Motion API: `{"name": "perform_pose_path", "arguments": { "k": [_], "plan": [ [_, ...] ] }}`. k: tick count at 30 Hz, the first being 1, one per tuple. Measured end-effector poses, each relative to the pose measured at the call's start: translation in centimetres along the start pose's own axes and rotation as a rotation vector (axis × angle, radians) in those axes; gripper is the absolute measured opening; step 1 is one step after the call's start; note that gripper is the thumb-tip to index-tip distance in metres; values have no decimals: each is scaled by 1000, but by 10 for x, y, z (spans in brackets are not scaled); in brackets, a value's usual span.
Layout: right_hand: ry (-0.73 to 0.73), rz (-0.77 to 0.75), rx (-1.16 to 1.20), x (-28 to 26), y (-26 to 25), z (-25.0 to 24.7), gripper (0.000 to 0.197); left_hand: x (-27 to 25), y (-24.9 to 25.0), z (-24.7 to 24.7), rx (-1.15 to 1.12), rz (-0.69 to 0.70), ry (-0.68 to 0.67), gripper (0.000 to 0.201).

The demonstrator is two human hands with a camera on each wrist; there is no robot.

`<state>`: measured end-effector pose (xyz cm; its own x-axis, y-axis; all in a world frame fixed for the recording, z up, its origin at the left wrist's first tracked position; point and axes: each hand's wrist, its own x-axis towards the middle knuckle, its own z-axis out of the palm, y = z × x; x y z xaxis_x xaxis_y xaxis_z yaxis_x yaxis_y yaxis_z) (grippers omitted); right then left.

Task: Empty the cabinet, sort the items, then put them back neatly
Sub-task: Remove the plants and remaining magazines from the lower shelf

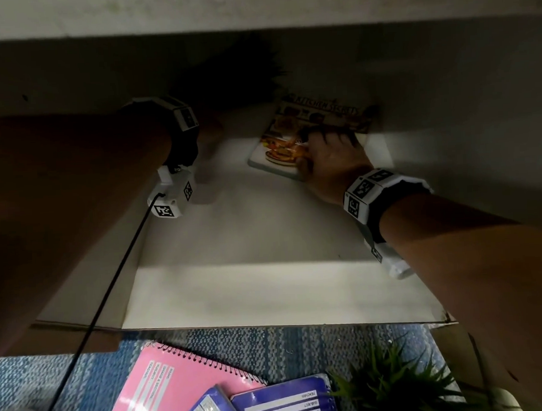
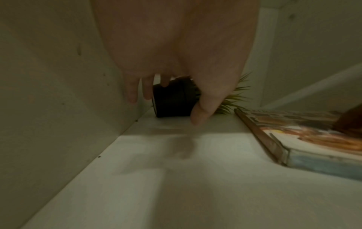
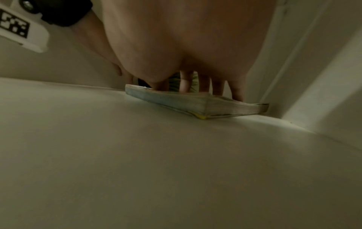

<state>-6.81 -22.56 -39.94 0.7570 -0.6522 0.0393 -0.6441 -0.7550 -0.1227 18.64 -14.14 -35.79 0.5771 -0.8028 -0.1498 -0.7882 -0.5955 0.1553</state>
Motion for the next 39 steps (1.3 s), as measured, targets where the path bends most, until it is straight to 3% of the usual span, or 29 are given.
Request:
{"name": "perform_pose_path", "arguments": {
  "k": [2,5,7,11,16,18,20,23,25,27,29,31,39],
  "plan": [
    [-11,6,-19,0,1,3,53,3,6,-2,13,25,50,88],
    [-17,3,-38,-1,-1,4,52,-3,21,-11,-8,-130,157,84],
    [-25,-1,-47,-1,-1,4,52,-4,22,-10,-50,-105,230,85],
    [-38,1,-57,0,0,4,53,-4,14,0,-176,-33,166,87],
    [-26,-1,-60,0,0,5,52,-9,26,-13,-26,-52,243,77],
    [-17,1,-54,1,-1,5,51,-3,26,-12,-74,-58,188,90],
    [-10,-4,-48,1,-2,5,53,2,24,-11,-137,-79,105,118],
    [-79,-37,-86,-1,-1,5,70,0,17,-2,138,-104,-16,135],
    [-147,-51,-140,-4,-1,3,90,-6,12,4,306,-108,-23,130],
    [-175,-49,-153,-7,-4,-2,97,-17,14,3,298,-111,-13,112],
    [-178,-49,-144,-8,-10,-6,93,-29,20,0,180,-98,-46,102],
    [-179,-52,-186,-10,-18,-7,92,-46,24,2,103,-70,-49,103],
    [-186,-187,-351,-52,-49,-22,63,-140,36,5,-16,-35,122,96]
  ]
}}
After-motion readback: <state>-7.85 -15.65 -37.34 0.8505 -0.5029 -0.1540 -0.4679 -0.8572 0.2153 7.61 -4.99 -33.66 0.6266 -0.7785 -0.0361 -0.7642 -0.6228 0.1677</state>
